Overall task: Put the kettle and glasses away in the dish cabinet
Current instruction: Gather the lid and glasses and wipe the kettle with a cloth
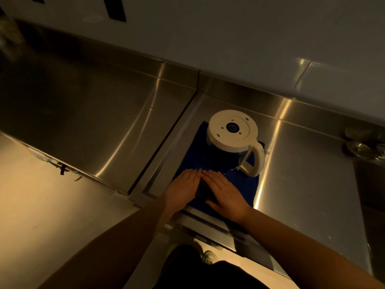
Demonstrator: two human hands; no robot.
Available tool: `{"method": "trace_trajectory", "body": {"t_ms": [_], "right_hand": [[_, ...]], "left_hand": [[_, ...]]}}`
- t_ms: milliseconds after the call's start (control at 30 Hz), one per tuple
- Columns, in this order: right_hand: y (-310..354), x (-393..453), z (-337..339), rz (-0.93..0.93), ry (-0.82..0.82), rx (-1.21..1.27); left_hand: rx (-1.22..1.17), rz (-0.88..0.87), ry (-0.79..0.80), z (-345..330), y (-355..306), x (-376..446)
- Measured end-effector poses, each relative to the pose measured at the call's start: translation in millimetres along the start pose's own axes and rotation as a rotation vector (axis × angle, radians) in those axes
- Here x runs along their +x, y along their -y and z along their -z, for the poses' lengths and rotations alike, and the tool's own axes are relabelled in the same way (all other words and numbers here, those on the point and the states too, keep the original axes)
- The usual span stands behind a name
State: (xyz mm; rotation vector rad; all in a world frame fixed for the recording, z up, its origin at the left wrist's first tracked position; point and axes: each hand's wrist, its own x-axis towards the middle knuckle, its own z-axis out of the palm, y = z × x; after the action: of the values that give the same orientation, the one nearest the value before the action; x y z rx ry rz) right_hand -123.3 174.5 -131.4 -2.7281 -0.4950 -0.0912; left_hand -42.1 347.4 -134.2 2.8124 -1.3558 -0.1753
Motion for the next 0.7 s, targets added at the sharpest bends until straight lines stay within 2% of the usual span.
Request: {"method": "trace_trajectory", "body": {"t_ms": [200,367,700], "right_hand": [[-2,0,3,-0.119,0.042,-0.019],[5,3,12,-0.125,-0.001,-0.016],[13,6,39,-0.071,-0.115,-0.053]], "left_hand": [[-0.059,-0.007,-0.001,9,-1,0],[-0.094,-0.079,-0.032,12,-3,4],[-0.509,-0.157,-0.033,22,0,7]]}}
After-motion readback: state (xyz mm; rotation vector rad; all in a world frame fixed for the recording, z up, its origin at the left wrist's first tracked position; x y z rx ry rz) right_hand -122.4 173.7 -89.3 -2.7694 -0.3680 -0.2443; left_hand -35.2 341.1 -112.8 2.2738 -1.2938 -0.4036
